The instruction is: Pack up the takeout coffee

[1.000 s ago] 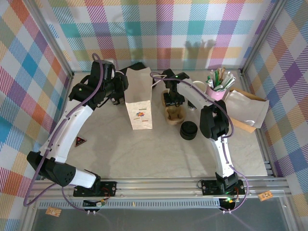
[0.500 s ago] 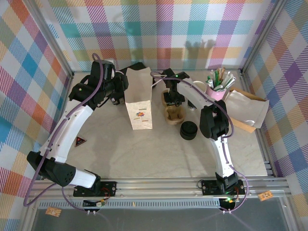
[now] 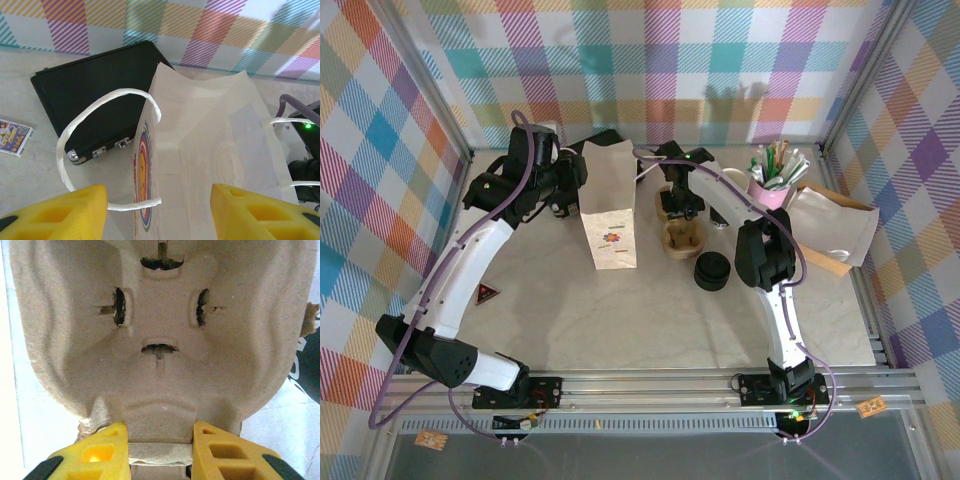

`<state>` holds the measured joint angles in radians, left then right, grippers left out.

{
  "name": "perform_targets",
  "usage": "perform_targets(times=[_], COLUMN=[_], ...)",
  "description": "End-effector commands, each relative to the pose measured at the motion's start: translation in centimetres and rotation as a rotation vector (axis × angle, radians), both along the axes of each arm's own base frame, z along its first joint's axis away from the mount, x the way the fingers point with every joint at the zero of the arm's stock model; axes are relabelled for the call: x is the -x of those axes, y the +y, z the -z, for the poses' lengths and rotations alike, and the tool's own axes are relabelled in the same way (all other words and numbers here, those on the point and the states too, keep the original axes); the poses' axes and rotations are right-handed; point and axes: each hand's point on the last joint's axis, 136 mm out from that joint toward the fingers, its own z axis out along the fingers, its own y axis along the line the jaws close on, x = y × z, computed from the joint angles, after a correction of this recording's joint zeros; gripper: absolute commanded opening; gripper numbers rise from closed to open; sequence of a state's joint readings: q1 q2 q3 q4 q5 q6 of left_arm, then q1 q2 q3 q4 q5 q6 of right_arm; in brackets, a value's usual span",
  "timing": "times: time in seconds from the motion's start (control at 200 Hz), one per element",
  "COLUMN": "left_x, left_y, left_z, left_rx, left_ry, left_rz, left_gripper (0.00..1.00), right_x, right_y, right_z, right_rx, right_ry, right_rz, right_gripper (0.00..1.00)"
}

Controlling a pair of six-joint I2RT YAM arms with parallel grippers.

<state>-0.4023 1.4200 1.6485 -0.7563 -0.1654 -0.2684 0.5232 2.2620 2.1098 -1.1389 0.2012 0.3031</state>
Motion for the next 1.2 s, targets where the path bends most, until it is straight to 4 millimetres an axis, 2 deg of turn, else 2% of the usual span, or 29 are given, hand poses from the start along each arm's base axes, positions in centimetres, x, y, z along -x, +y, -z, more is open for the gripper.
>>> perform_targets(times=[0.0,0.215,0.615,0.765,0.955,1.195], left_x=[0.0,0.2,0.3,0.4,0.4,0.5], left_y=[0.1,0.2,0.2,0.2,0.1,0.2], left_z=[-1.5,-1.5,-1.7,-1.7,-1.7,-1.8], left_rx=[0.018,0.020,0.032,0.034,0.037,0.034], left_ry=[-0.039,-0.040,-0.044,-0.043,-0.041,-0.045], left_rz=[0.005,0.003,0.001,0.002,0.003,0.003], left_gripper=[0.57,0.57,0.57,0.57,0.57,0.57], right_x=[0.2,0.2,0.3,0.1,0.3,0.2], right_y=[-0.4,-0.4,-0.3,-0.4,-0.7,-0.6], right_z=[-2.5,-3.7,-4.0,-4.7,-4.3,-5.1], right_rx=[-0.017,-0.030,-0.089,-0.106,-0.089,-0.099], right_ry=[-0.024,-0.046,-0.027,-0.042,-0.028,-0.045], right_rz=[0.019,0.018,0.047,0.053,0.050,0.047], right_gripper=[0.26,0.27,0.27,0.27,0.27,0.27])
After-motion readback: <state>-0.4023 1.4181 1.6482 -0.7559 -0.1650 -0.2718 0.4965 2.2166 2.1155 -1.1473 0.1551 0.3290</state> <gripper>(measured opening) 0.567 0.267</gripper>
